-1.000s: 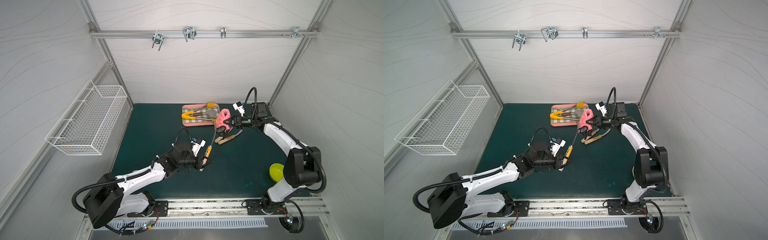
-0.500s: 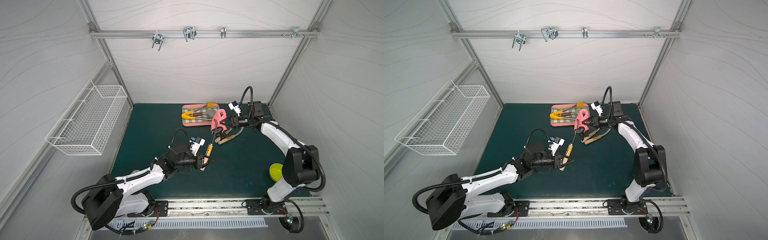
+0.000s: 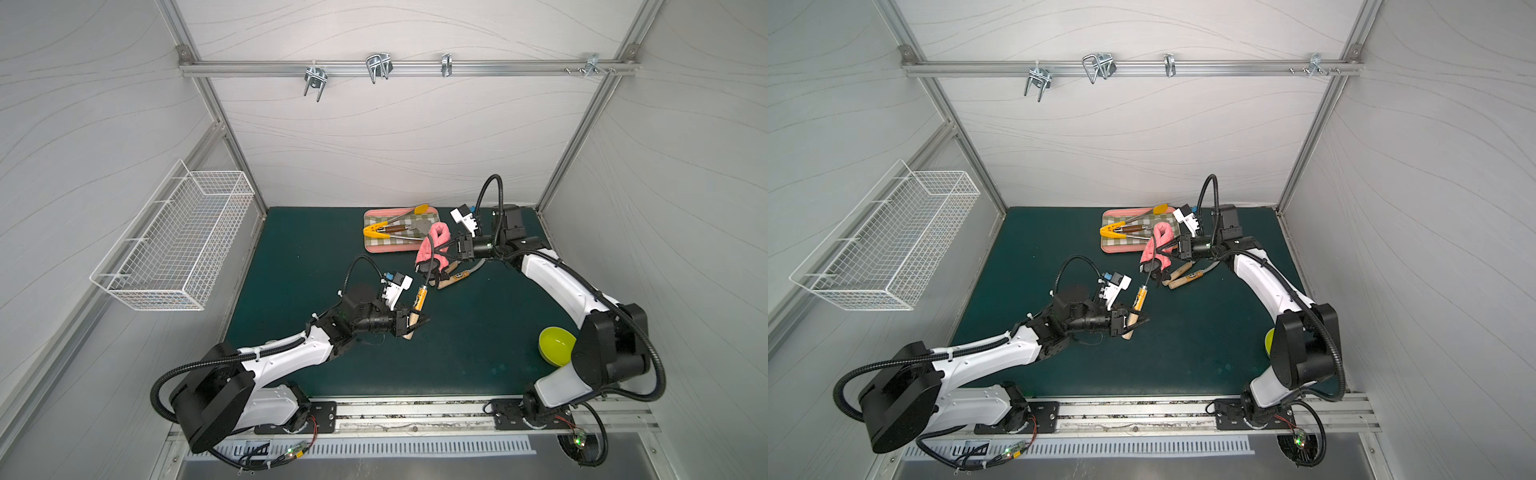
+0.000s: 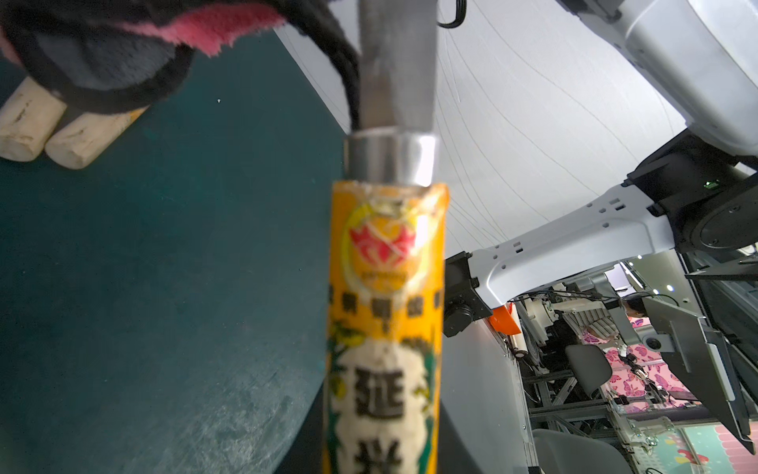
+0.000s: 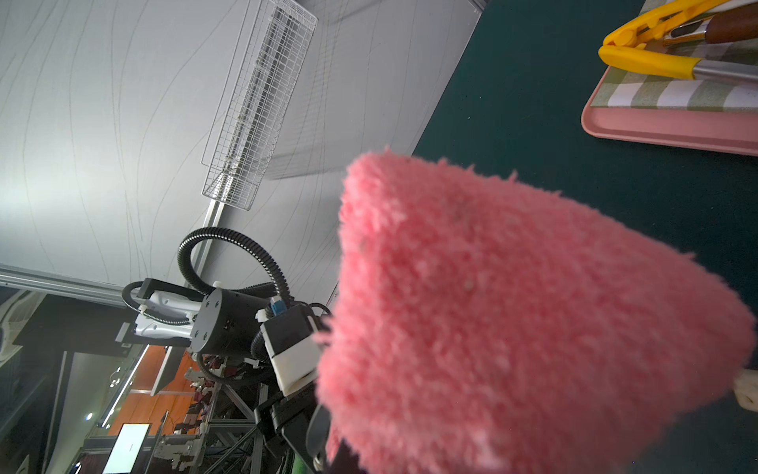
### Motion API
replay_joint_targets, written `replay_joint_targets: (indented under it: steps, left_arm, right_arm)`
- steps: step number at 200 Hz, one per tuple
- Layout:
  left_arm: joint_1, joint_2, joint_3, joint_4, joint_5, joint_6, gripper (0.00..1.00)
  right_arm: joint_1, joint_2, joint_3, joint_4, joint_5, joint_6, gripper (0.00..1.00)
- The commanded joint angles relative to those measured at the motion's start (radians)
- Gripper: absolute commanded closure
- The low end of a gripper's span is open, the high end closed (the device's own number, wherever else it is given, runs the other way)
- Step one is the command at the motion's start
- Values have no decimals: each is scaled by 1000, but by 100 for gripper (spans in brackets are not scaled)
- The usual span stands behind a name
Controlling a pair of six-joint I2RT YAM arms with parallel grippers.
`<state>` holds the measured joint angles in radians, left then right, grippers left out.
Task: Wipe small sickles with rags
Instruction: Wipe the small sickle, then place the small sickle at the center of the board.
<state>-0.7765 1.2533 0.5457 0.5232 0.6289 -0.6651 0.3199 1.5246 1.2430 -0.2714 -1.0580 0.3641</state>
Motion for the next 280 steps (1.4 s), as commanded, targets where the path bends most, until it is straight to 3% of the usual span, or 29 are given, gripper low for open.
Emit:
replay_joint_targets:
  steps: [1, 106, 158, 209, 240, 280]
  left_arm:
    - [-1, 27, 51, 12, 48, 2, 100]
    - [67, 83, 124, -46, 110, 27, 100]
    - [151, 124, 217, -244, 123, 116, 100]
    - [239, 175, 326, -348, 130, 176, 100]
    - [264, 233, 448, -509, 81, 268, 100]
    - [263, 325, 560, -703, -48, 377, 100]
  right_arm:
    - [37, -72, -5, -15, -46, -52, 100]
    - [153, -198, -65, -194, 48, -195, 100]
    - [182, -238, -59, -402, 164, -321, 100]
    - [178, -323, -133, -495, 242, -325, 100]
    - [116, -378, -204, -517, 291, -256, 100]
    - [-92, -443, -287, -529, 304, -180, 100]
